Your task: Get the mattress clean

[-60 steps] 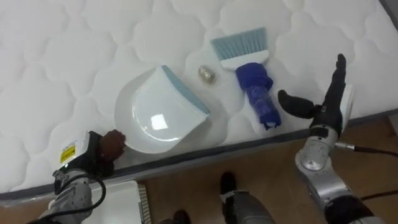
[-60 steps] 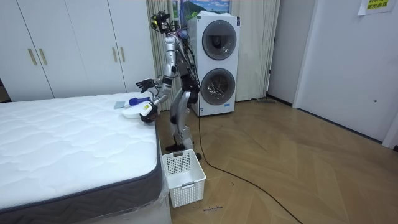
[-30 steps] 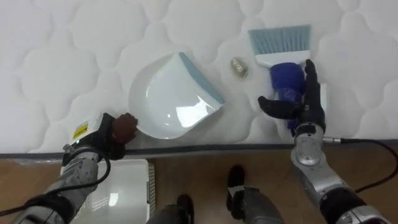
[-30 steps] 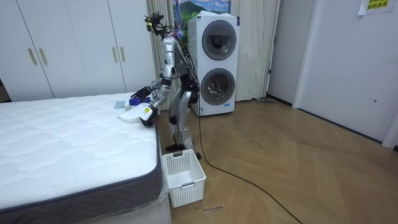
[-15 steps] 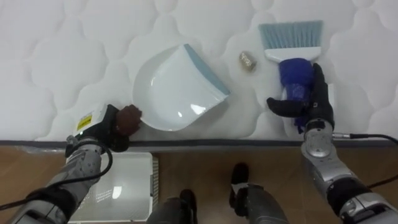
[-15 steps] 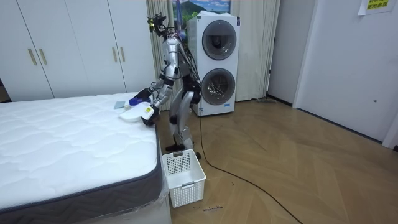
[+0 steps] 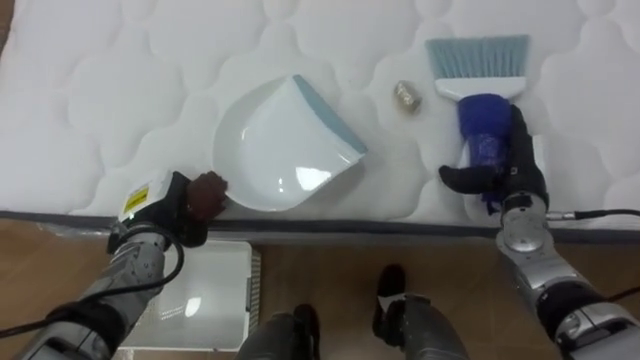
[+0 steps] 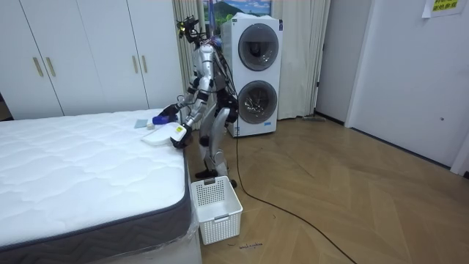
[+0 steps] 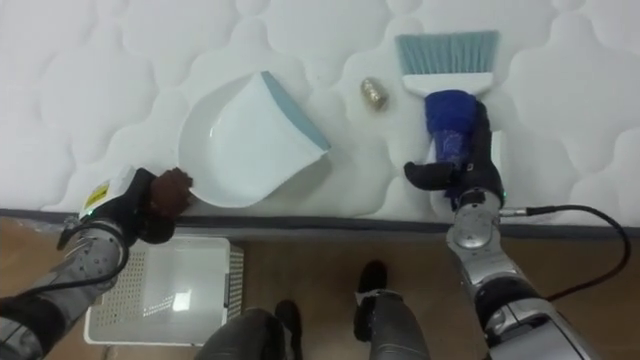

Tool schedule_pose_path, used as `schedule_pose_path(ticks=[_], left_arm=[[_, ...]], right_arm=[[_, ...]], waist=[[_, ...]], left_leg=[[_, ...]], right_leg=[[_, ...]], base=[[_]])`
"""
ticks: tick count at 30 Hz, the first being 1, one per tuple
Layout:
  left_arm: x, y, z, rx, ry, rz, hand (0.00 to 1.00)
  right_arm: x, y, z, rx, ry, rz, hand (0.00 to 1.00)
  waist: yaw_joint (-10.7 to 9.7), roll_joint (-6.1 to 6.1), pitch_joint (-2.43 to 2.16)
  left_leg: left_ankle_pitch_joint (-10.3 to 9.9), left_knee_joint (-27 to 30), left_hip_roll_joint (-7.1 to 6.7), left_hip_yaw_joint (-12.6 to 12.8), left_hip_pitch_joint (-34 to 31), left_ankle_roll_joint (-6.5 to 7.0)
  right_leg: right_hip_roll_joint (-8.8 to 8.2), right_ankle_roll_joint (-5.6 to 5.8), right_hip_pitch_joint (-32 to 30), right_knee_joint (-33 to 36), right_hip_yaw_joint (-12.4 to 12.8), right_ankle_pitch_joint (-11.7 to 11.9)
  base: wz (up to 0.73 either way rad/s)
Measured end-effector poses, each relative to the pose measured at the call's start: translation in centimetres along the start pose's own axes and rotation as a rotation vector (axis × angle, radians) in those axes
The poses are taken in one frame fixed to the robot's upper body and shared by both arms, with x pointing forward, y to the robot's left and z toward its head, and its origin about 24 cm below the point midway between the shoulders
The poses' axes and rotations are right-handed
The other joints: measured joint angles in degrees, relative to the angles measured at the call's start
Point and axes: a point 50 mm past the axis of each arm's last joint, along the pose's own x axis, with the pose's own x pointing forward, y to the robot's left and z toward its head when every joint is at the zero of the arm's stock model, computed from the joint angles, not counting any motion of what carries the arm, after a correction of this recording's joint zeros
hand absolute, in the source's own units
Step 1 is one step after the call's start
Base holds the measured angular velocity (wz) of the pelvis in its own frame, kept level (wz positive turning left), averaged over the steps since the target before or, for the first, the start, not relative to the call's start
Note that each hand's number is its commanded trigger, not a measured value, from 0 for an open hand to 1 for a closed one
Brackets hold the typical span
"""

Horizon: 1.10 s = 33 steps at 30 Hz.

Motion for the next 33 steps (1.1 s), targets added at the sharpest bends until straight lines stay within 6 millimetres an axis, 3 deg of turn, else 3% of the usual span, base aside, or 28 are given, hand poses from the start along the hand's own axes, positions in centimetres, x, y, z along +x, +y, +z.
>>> schedule_pose_path(ticks=[7,13,33], left_arm=[[0.0,-0.3,0.3,-0.005,0.011,-0.013,1.00],[0.1,-0.4,0.5,-0.001,0.021,-0.018,1.00],[0.1,-0.5,0.6,-0.012,0.026,-0.033,1.00]], right_arm=[[0.9,-1.9,-0.2,-0.139,0.026,-0.062,1.00],[0.9,-2.0,-0.6,-0.237,0.048,-0.064,1.00],[0.7,-1.9,-1.4,-0.166,0.127,-0.057,1.00]], waist=[[0.11,0.00,-0.01],[0.25,-0.02,-0.02],[-0.01,-0.24,-0.14]], left_leg=[[-0.25,0.40,0.11,-0.42,-0.32,-0.03],[-0.28,0.40,0.14,-0.57,-0.33,-0.08],[-0.27,0.49,-0.02,-1.11,-0.11,-0.07]], right_leg=[[0.19,0.12,0.10,-0.06,-0.23,0.03],[0.17,0.10,0.18,-0.07,-0.51,0.01],[0.11,0.16,0.83,-0.26,-0.76,-0.02]], base=[[0.00],[0.00],[0.00]])
